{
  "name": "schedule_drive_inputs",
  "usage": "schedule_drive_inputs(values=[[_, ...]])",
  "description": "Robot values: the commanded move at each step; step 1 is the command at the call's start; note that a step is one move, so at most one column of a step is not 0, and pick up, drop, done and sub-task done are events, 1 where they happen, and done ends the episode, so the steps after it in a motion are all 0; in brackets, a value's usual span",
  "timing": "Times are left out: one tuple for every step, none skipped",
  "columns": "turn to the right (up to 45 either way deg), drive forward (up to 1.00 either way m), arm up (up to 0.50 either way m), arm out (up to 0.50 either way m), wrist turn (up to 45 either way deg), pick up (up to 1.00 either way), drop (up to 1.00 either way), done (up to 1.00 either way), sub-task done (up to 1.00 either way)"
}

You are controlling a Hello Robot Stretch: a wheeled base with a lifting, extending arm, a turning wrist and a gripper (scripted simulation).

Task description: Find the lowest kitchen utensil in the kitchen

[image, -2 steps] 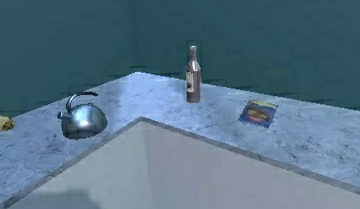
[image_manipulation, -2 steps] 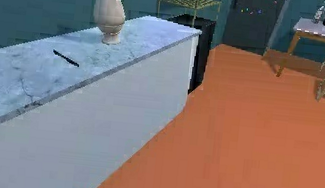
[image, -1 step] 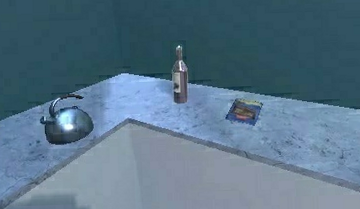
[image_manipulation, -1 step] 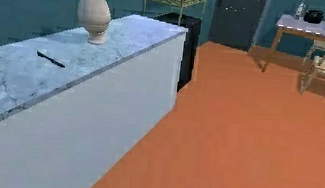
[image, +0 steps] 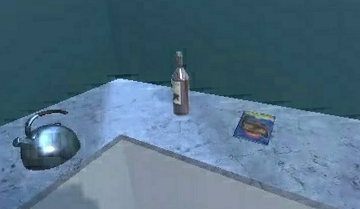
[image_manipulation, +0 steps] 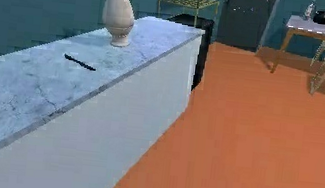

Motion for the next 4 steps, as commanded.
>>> schedule_drive_inputs(values=[[45.0,0.00,0.00,0.00,0.0,0.00,0.00,0.00,0.00],[45.0,0.00,0.00,0.00,0.0,0.00,0.00,0.00,0.00],[27.0,0.00,0.00,0.00,0.0,0.00,0.00,0.00,0.00],[0.0,1.00,0.00,0.00,0.0,0.00,0.00,0.00,0.00]])
